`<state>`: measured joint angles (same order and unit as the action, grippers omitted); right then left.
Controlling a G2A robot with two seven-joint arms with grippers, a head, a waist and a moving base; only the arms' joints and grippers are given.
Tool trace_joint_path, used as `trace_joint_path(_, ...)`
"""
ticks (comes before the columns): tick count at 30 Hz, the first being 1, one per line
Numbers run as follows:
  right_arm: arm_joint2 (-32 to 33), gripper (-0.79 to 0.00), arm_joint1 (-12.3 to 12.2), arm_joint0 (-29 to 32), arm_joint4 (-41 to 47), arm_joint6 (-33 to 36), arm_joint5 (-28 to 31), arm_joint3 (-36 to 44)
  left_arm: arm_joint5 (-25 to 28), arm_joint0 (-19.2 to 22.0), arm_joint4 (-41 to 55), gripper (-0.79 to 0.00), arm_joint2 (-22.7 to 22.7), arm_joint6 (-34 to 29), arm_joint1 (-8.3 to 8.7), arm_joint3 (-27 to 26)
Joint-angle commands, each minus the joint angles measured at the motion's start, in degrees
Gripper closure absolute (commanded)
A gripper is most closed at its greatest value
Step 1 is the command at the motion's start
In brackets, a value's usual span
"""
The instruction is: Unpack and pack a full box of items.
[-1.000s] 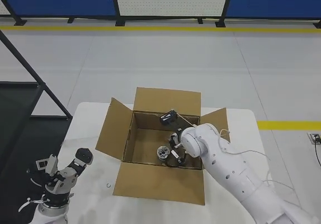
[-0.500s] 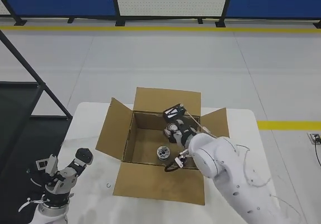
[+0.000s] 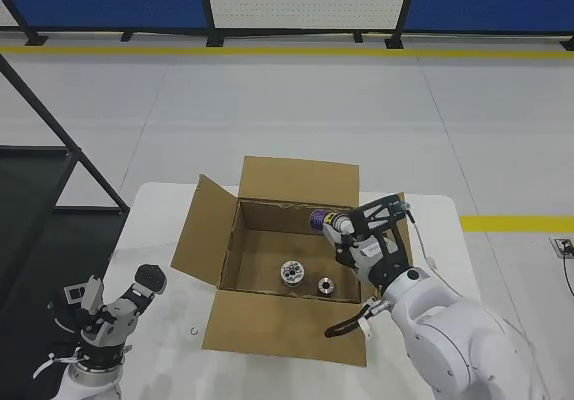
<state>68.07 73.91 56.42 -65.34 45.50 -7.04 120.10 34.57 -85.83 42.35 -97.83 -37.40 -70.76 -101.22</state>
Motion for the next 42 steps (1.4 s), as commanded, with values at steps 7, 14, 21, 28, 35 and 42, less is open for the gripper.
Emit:
trace_joint_path(7,0.23,0.0,0.15,0.38,1.1,-2.47,-0.2,-1.18,0.0,0.0,0.0,-0.785,0.0,0.0,0.0,0.0)
trace_joint_path(14,14.0,0.0,-0.34,1.42,4.59,-2.94,-6.83,3.92,0.0,0.0,0.0,-0.785,0.0,0.0,0.0,0.0)
trace_joint_path(21,29.9,0.0,-1.7,7.26,5.01,3.54,-5.28,3.0,0.0,0.0,0.0,-0.785,0.0,0.0,0.0,0.0)
trace_joint_path(28,33.05,0.0,-3.0,9.47,-3.96,11.31,-0.16,-7.83,0.0,0.0,0.0,-0.785,0.0,0.0,0.0,0.0)
trace_joint_path(35,29.41,0.0,-3.5,6.24,-6.99,13.32,4.51,-19.65,0.0,0.0,0.0,-0.785,0.0,0.0,0.0,0.0)
trace_joint_path(42,25.89,0.0,-3.61,4.03,-8.63,13.74,6.25,-25.0,0.0,0.0,0.0,-0.785,0.0,0.0,0.0,0.0)
